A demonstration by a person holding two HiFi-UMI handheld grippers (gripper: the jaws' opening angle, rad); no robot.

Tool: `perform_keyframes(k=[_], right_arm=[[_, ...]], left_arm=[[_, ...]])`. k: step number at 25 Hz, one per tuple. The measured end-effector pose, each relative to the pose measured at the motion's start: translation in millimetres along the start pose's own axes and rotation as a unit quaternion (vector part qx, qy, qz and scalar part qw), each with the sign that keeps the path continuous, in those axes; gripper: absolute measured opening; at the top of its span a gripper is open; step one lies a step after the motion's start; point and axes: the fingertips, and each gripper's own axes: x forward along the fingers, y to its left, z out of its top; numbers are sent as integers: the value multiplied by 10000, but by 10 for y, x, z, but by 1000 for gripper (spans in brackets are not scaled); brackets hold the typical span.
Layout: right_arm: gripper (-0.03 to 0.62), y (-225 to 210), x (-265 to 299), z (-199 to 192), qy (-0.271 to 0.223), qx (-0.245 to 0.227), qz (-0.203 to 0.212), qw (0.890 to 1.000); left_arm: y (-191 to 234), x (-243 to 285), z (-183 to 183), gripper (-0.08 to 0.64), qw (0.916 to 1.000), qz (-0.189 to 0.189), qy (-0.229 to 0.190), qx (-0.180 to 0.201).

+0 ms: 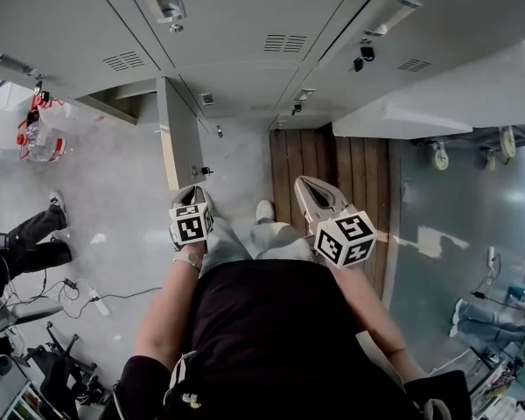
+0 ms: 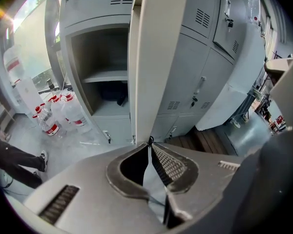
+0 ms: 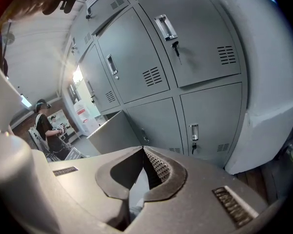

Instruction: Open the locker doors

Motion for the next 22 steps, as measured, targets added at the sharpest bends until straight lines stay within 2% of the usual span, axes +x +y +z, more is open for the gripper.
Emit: perform_keyframes(k=[3,6,14,19,22], right_arm=[[28,-142,-10,-15,5,-115,-15,9999],[28,-299,18,-33,12,-234,-52,9997],[29,-870,382,11,-47,-485,-164,9987],[35,-1255,727,67,-120,-705,-344,9968],[75,-1447,993,52,-68,-811,-373,9960]], left_arm=[[-95,-27,4,38,9999,38,-6,106],[-161,-116,14,38,10000,45,36,57],[-121,-546,120,38,9981,419,-173,-405],[-231,-775,150,38,9971,373,-27,-669],[-251,-907,212,38,9971,392,20,-657]])
